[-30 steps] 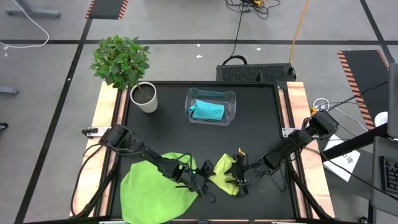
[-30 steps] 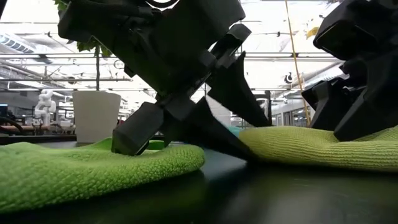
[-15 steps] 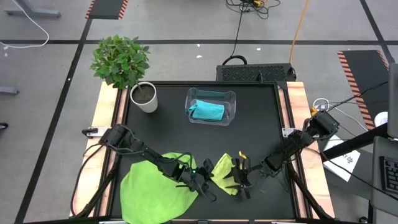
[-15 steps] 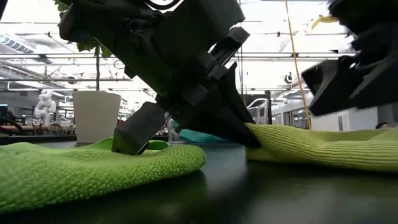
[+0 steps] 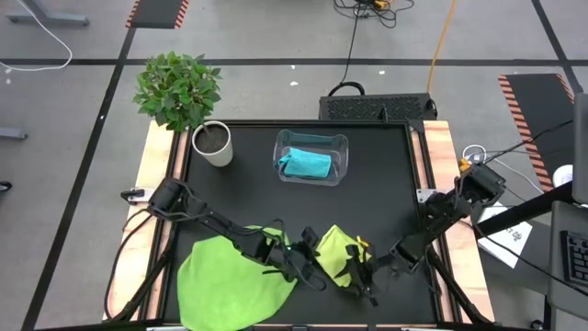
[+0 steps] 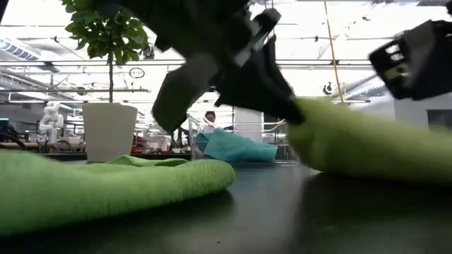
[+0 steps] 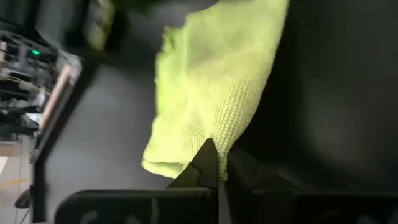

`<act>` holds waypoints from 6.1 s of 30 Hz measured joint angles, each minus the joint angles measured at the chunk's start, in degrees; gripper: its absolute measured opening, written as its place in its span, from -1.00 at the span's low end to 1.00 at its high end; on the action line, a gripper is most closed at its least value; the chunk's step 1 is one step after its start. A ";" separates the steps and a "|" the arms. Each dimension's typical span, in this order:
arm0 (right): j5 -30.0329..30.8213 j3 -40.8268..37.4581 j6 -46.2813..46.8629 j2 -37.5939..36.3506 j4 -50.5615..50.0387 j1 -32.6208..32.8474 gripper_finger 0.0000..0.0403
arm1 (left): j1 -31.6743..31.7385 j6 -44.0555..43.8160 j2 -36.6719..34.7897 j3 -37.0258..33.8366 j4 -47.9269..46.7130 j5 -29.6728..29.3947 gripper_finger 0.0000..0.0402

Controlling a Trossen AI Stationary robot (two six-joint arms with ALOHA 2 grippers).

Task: Fold microfiber towels
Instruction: Fold the light green towel

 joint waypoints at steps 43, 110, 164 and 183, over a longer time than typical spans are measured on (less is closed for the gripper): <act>32.68 24.80 23.49 19.75 -43.94 12.51 -0.11 | 3.26 -9.23 -0.19 4.87 -2.52 5.58 -0.95; 19.91 3.64 6.52 12.81 -6.71 1.91 -1.00 | 7.06 -27.69 -0.27 21.70 -36.69 27.33 -0.98; 18.67 6.66 -5.51 26.32 19.44 -0.32 -1.00 | 18.45 -38.27 0.73 21.59 -40.26 44.81 -0.98; 24.31 6.55 -9.53 24.48 17.11 2.74 -1.00 | 21.02 -39.35 8.84 21.66 -33.55 50.39 -0.95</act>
